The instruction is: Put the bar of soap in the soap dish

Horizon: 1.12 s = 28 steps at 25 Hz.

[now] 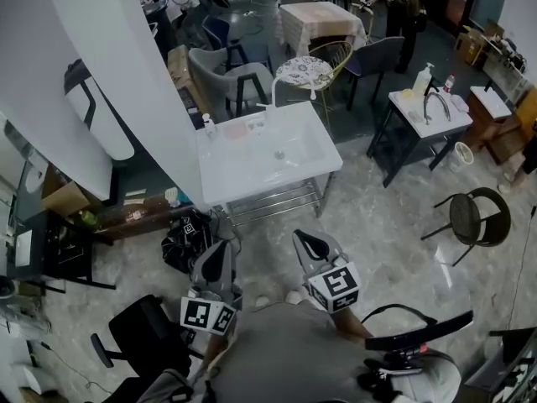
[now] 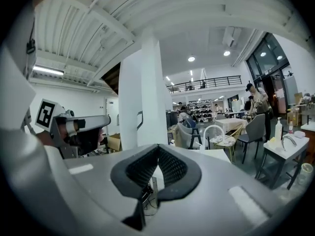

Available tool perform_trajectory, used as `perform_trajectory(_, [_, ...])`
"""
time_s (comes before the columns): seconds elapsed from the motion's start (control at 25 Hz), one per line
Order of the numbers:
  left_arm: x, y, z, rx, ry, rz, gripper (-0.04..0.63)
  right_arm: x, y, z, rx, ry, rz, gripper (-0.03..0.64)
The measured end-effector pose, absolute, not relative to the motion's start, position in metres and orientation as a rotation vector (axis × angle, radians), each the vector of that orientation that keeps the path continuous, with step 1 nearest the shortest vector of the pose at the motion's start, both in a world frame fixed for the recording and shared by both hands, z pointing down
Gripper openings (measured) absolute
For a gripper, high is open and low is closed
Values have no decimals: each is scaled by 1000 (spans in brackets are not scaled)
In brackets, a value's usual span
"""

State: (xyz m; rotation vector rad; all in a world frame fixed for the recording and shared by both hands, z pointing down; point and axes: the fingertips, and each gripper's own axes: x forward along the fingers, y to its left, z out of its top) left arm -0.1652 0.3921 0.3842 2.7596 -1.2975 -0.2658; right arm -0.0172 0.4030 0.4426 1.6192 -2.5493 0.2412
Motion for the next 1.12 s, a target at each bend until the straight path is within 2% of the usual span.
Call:
perform_trajectory(0.48, [-123,387,399,2754,-1301,-163,-2,42,401,471,1661,-2554,327,3])
perform_trajectory(0.76, [-130,382,408,2710,-1324,-129,-2,62,399,481,1711,-2523,344,3])
perform_trajectory(1.12, [-90,373,417,2760,-1186,-153,-2,70,399,492,1733,-2514,380,3])
